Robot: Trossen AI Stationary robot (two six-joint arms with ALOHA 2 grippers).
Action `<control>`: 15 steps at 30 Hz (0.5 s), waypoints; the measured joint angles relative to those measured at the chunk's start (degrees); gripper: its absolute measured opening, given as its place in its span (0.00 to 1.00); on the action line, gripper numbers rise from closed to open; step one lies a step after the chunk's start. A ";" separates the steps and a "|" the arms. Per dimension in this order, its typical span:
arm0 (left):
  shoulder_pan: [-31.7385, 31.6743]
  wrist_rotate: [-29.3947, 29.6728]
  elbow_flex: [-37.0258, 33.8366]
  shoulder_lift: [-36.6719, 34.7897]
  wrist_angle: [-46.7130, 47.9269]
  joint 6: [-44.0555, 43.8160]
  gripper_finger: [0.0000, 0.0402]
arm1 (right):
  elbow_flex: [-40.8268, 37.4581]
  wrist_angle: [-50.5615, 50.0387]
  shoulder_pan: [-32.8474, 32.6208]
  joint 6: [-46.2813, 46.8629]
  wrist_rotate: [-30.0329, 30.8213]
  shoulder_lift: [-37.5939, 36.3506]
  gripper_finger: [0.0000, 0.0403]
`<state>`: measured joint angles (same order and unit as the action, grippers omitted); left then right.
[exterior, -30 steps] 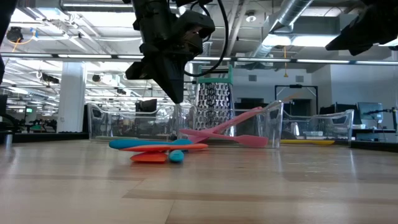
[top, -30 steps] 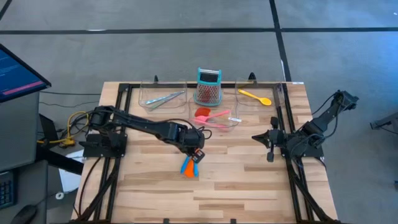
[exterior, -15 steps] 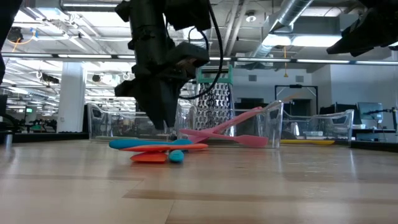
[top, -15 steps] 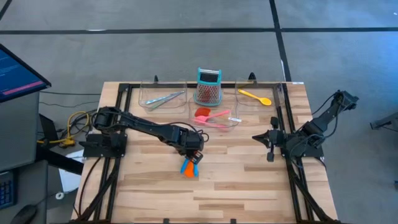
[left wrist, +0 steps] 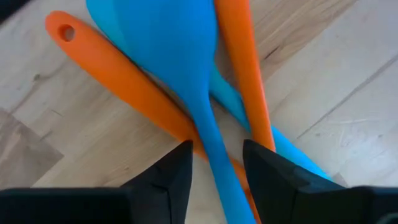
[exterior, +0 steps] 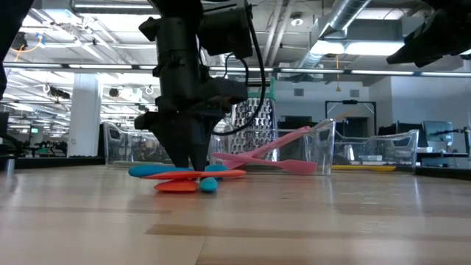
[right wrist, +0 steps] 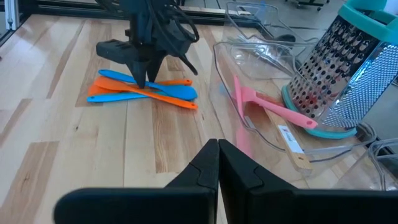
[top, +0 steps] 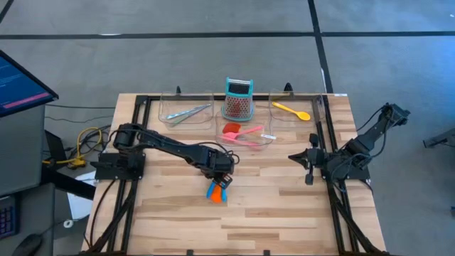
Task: Pick & Place Kitchen Items
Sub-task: Put the blue serving spoon into the right transparent bin
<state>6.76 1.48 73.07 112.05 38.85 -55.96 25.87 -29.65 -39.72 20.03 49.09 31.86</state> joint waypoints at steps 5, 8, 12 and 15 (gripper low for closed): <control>-0.08 0.02 0.09 0.18 -0.09 0.08 0.34 | 0.00 -0.07 0.00 0.00 -1.21 0.00 0.00; -0.09 0.02 0.04 -0.09 -0.17 0.46 0.33 | 0.00 -0.07 0.00 0.02 -1.24 -0.02 0.00; -0.05 0.31 0.09 0.60 -0.15 0.46 0.30 | 0.00 -0.01 0.00 0.04 -1.24 -0.02 0.00; -0.03 0.67 0.20 1.90 -0.13 0.43 0.29 | 0.00 0.01 0.00 0.04 -1.24 -0.02 0.00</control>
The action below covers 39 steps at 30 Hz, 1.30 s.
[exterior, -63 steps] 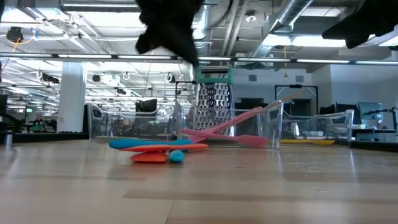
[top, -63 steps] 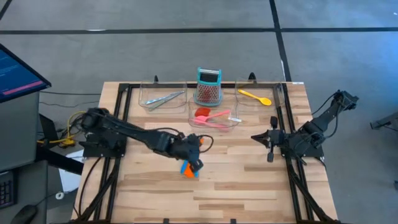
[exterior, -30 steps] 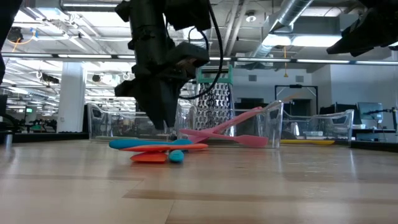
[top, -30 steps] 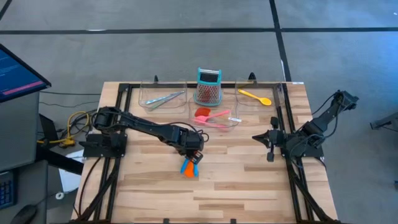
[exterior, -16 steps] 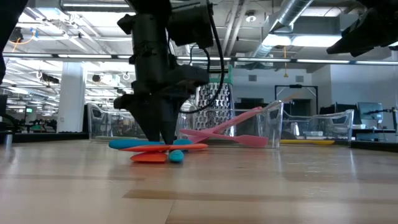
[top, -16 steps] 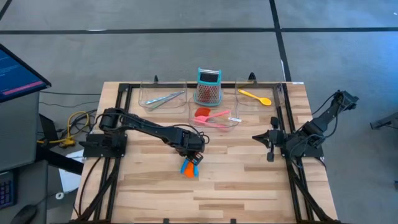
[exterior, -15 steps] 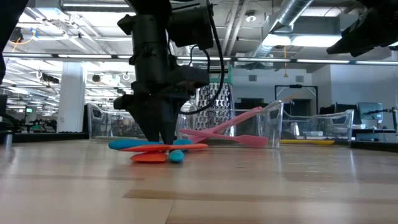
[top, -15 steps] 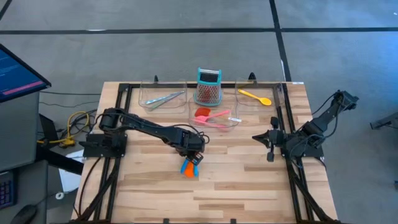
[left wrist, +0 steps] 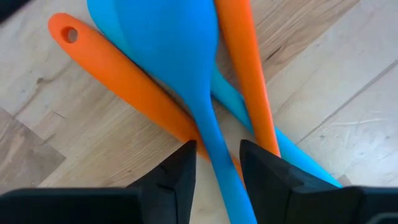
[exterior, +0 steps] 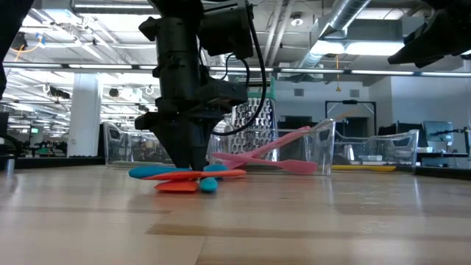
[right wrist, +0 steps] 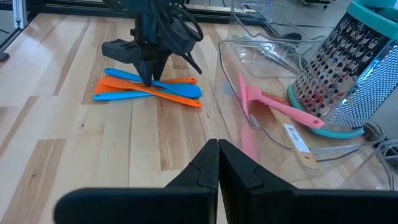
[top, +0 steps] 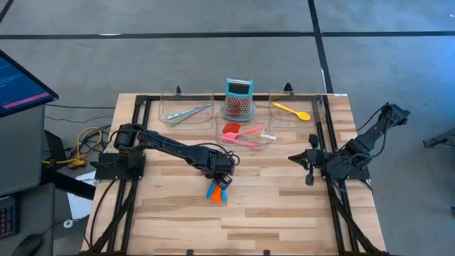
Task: Pick & Place Kitchen Items
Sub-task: Put the blue serving spoon into the right transparent bin
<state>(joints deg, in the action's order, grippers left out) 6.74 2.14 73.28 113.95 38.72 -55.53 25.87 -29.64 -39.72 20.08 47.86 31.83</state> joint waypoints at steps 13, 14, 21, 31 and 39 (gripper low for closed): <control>0.37 1.27 -0.13 0.46 0.00 0.16 0.19 | 0.00 0.02 0.00 0.13 0.00 0.01 0.00; 0.58 2.27 -0.15 0.48 0.09 0.20 0.16 | 0.00 0.01 0.00 0.13 0.00 0.02 0.00; 2.12 5.47 -0.15 0.44 0.04 2.64 0.02 | 0.00 0.01 0.00 0.09 0.00 0.02 0.00; 2.69 8.29 -0.42 -4.44 -0.83 3.16 0.01 | 0.00 0.03 0.00 0.07 -0.02 0.00 0.00; 2.69 13.44 -0.31 -10.86 0.07 5.97 0.01 | 0.00 0.03 0.00 0.06 -0.02 0.00 0.00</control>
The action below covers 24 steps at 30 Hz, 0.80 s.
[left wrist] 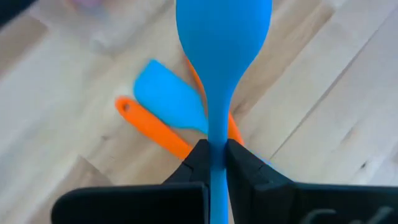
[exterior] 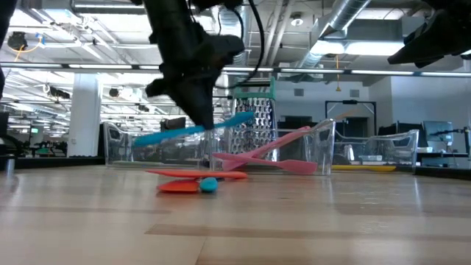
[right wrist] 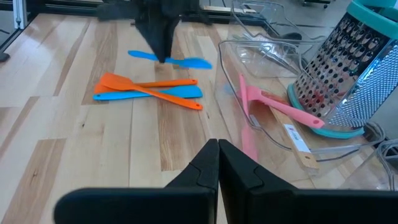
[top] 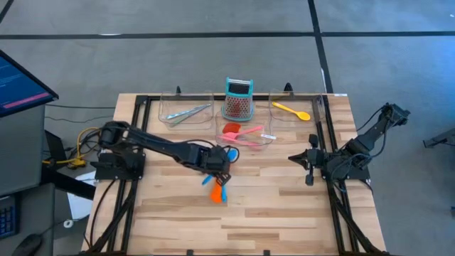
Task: Pick & Place Kitchen Items
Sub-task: Put the blue serving spoon into the right transparent bin
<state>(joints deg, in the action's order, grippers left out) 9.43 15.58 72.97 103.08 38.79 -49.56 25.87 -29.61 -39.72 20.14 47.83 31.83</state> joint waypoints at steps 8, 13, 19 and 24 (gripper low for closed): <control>0.05 9.10 0.00 -5.07 -0.58 5.54 0.01 | 0.00 0.01 0.00 1.57 -0.02 0.01 0.00; 0.57 15.91 0.00 -5.96 -6.14 12.70 0.01 | 0.04 1.03 1.03 3.33 0.00 1.94 0.00; 0.43 17.26 0.04 -5.85 -15.76 22.46 0.01 | 0.09 6.35 1.98 3.26 -2.14 5.19 0.00; -0.25 17.45 0.07 -5.85 -24.84 30.05 0.01 | 0.04 12.05 3.23 -0.82 -6.88 9.18 0.00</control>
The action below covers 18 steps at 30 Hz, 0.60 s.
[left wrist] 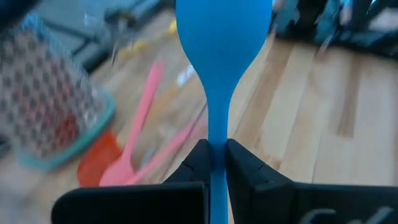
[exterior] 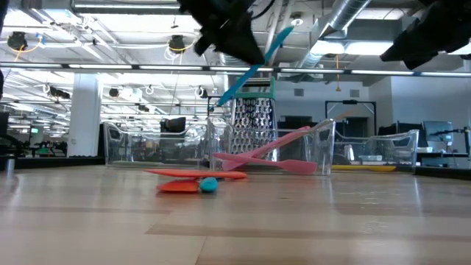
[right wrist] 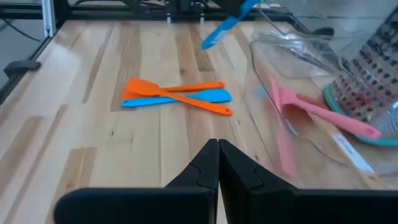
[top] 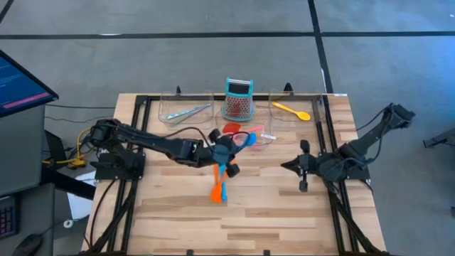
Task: Pick & Place Kitchen Items
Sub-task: Put the blue serving spoon into the right transparent bin
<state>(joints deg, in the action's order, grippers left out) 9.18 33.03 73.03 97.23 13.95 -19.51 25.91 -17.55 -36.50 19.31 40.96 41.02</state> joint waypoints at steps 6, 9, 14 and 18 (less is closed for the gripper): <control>-1.19 -2.55 0.04 0.00 -12.25 9.34 0.01 | 0.00 10.76 3.44 -6.89 -0.48 5.88 0.00; -2.21 -6.50 0.04 0.00 -15.02 10.58 0.01 | 0.00 15.49 5.66 -8.77 -1.86 8.40 0.00; -2.98 -9.43 0.04 0.00 -15.46 11.60 0.01 | 0.00 21.51 9.42 -10.93 -3.32 11.73 0.01; -2.98 -10.09 0.04 0.00 -15.80 12.37 0.01 | 0.00 23.86 13.08 -12.14 -3.46 15.38 0.05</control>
<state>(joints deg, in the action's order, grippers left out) 6.20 22.94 73.08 97.23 -1.85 -7.14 25.91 6.31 -23.42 7.17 37.50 56.39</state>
